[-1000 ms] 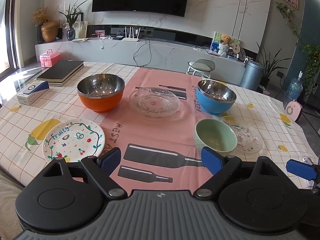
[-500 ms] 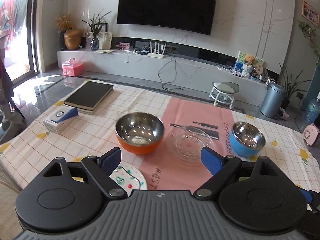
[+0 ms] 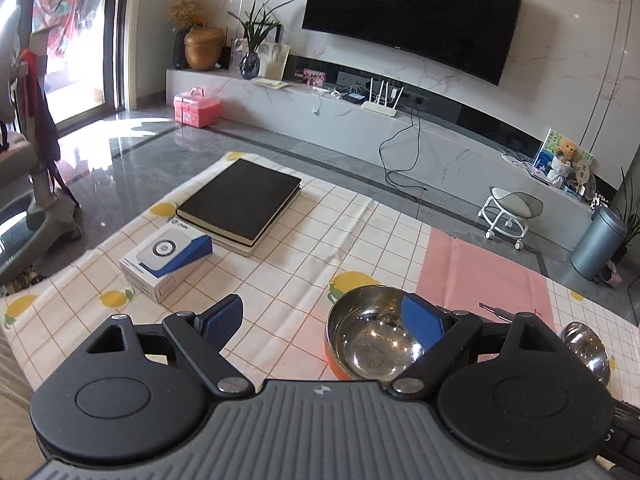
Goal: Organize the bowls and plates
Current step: 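Reach both grippers to the orange bowl rim and close on it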
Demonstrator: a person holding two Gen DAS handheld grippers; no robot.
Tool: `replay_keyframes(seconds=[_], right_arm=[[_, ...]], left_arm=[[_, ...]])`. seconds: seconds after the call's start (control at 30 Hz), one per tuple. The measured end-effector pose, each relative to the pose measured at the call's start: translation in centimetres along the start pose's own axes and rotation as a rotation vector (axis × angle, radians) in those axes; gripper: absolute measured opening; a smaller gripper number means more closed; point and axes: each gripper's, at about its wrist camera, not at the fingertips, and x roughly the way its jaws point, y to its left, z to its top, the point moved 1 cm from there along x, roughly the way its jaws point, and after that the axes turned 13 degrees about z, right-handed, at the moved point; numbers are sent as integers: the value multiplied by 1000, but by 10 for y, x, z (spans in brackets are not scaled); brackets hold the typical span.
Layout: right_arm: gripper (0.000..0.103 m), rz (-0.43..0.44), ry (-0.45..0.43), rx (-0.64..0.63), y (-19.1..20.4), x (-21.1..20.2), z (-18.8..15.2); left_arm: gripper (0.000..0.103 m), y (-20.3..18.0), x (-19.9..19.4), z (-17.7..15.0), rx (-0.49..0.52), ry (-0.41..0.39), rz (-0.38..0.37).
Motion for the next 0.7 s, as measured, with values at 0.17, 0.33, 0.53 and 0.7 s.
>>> replay_keyframes(seconds=[0.17, 0.33, 0.53, 0.7], right_arm=[[67, -3, 60, 29, 3, 55, 8], [59, -28, 102, 78, -5, 95, 10], [53, -16, 141, 168, -17, 126, 5], [41, -29, 160, 171, -15, 141, 0]], left_arm=[[81, -6, 48, -3, -12, 142, -65], [77, -11, 80, -16, -23, 187, -78], [70, -16, 105, -24, -34, 255, -110], [62, -23, 113, -26, -42, 272, -145]])
